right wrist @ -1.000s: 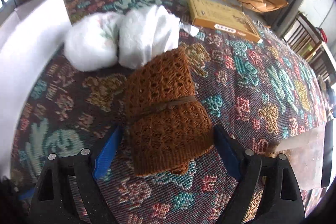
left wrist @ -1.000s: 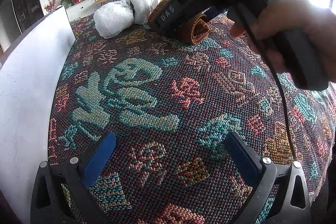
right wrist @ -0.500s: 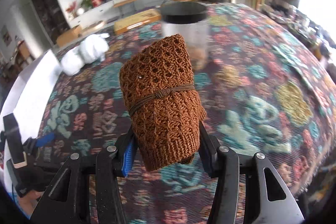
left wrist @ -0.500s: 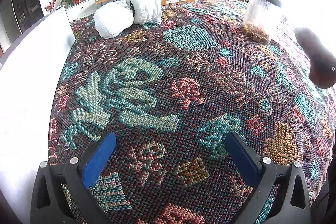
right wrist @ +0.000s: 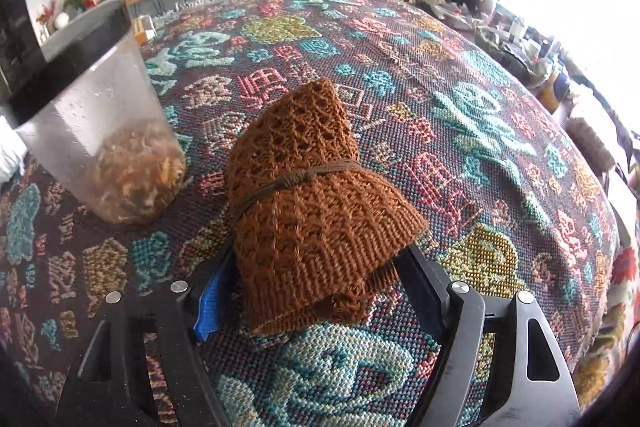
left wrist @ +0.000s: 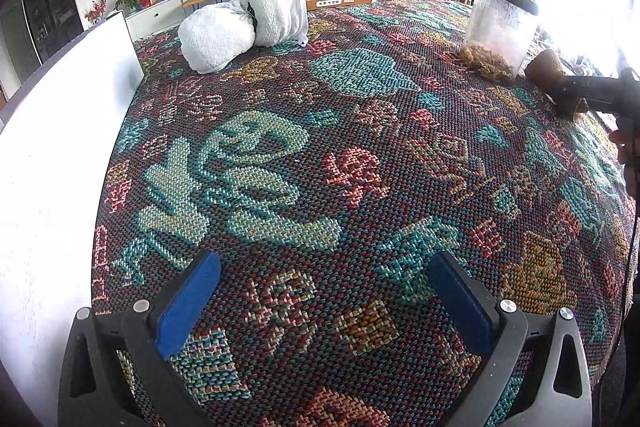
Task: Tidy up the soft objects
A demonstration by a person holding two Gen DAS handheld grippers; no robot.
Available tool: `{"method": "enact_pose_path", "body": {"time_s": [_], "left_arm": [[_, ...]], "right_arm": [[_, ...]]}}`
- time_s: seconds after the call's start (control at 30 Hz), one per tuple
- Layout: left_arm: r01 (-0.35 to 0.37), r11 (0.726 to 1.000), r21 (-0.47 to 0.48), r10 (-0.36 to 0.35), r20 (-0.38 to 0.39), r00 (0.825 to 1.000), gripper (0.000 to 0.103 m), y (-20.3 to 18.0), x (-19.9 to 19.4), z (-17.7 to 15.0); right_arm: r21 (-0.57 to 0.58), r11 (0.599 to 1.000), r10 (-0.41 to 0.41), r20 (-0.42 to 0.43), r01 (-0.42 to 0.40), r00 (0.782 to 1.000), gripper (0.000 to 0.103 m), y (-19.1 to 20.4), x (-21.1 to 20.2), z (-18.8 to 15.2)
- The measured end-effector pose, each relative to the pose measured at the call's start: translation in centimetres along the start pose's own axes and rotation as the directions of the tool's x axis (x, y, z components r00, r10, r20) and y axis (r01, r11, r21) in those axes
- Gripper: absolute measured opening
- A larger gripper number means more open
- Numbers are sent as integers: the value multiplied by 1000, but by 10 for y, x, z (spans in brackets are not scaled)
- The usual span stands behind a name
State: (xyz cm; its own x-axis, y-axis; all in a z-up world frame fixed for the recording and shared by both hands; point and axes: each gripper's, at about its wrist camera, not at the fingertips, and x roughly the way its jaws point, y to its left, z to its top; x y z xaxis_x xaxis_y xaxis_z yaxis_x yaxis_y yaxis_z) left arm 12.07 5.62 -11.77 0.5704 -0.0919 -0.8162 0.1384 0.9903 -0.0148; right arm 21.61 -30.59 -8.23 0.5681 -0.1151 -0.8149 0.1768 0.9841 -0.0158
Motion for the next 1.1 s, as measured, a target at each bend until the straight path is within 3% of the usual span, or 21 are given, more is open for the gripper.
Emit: {"method": "enact_pose_path", "body": {"time_s": [0.13,0.27,0.5,0.7,1.1], "left_arm": [[0,1000,0,0,0,1000,103,0,0,0],[0,1000,0,0,0,1000,103,0,0,0],[0,1000,0,0,-1,1000,103,0,0,0],[0,1000,0,0,-1,1000,103,-1,0,0],[-1,1000,1,1,-1,1000,103,-1,0,0]], "right_arm": [[12,999,43,66,-44,997,79,-3,-32,-13],[51,996,64,100,-70,993,79,-7,-55,-48],[29,999,40,-10,-39,999,79,-9,-22,-76],[-9,1000,23,26,-23,999,85,-3,-23,-84],[-4,1000,18,43,-18,999,88,-1,-27,-92]]}}
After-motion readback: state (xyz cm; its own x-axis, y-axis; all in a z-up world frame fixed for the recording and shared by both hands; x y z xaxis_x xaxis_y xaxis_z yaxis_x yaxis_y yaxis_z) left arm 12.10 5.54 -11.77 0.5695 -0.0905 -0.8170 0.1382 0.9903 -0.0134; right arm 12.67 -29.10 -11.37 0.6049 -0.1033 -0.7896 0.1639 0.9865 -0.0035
